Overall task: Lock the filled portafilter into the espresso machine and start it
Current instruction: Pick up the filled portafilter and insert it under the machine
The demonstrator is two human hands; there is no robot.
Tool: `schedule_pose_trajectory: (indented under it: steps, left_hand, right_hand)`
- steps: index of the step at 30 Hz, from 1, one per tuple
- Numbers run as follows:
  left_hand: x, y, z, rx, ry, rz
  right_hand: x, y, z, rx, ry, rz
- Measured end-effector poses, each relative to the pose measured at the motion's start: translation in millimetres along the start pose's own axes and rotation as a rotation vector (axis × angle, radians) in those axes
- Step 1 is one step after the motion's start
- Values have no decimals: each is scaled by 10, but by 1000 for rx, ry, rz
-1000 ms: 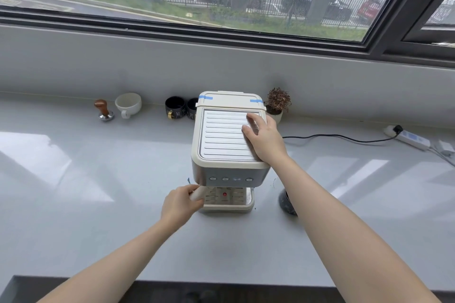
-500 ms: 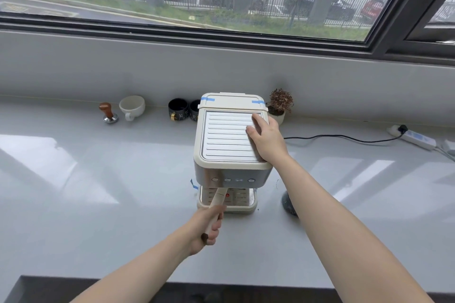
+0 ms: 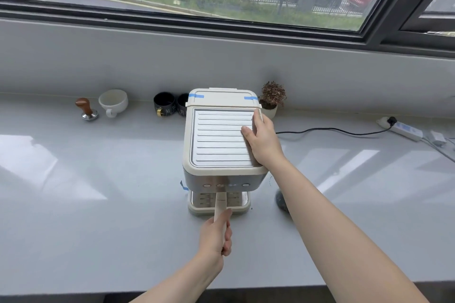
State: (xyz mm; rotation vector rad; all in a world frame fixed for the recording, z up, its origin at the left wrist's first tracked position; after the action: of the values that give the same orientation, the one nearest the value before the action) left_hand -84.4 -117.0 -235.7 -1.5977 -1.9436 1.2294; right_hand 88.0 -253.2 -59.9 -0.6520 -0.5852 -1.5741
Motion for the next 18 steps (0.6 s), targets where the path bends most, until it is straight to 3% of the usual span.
schedule_pose_trajectory:
  steps: [18]
  left_hand:
    - [-96, -29, -14, -114, 154, -191]
  right_hand:
    - [-6, 3, -26, 10, 19, 0]
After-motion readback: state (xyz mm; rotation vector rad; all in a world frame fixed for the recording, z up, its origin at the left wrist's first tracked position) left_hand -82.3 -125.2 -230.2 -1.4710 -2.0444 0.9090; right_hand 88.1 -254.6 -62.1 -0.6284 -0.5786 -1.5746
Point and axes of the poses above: each hand's wrist, its own y-axis towards the middle knuckle, its own x-axis out of the back of the hand, z = x × y, the point moved 8 cm from there along y, towards the middle knuckle, and after that the axes turned 5 degrees about -y, right-handed, at the moved point
